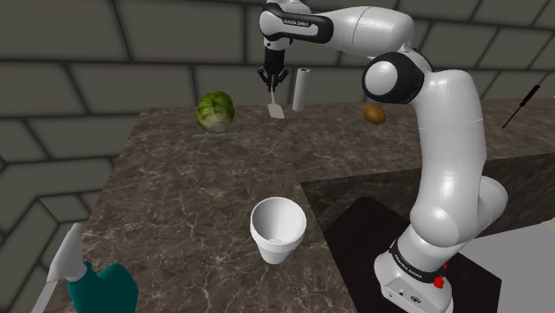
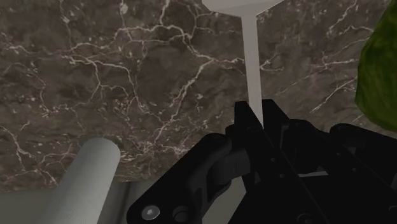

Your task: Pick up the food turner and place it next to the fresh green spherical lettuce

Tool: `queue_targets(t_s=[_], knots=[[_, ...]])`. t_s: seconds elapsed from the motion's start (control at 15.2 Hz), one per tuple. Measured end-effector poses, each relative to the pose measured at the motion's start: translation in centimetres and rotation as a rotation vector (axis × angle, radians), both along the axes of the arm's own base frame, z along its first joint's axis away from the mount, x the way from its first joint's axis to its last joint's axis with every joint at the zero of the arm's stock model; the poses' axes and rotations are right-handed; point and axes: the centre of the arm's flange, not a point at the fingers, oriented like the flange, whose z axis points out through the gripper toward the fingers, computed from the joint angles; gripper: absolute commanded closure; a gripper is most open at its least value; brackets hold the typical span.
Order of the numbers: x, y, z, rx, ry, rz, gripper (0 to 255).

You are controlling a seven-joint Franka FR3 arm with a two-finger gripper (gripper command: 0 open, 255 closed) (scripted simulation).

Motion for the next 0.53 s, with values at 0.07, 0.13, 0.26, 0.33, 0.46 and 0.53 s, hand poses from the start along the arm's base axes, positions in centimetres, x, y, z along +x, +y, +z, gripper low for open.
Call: queue_targets(t_s=[0.07,0.13,0.26,0.33,0.46,0.53], knots=[[0.0,0.0,-0.5,0.000,0.000,0.000,255],[0.0,0.0,-1.0,0.000,0.000,0.000,255],[-0.1,-0.1,-2.2,0.000,0.000,0.000,255],[-0.1,-0.1,-2.8,0.000,0.000,0.000,255],[-0.1,0.0,-3.7,0.000,0.000,0.000,255],[0.0,0.0,-4.3,0.000,0.000,0.000,255]])
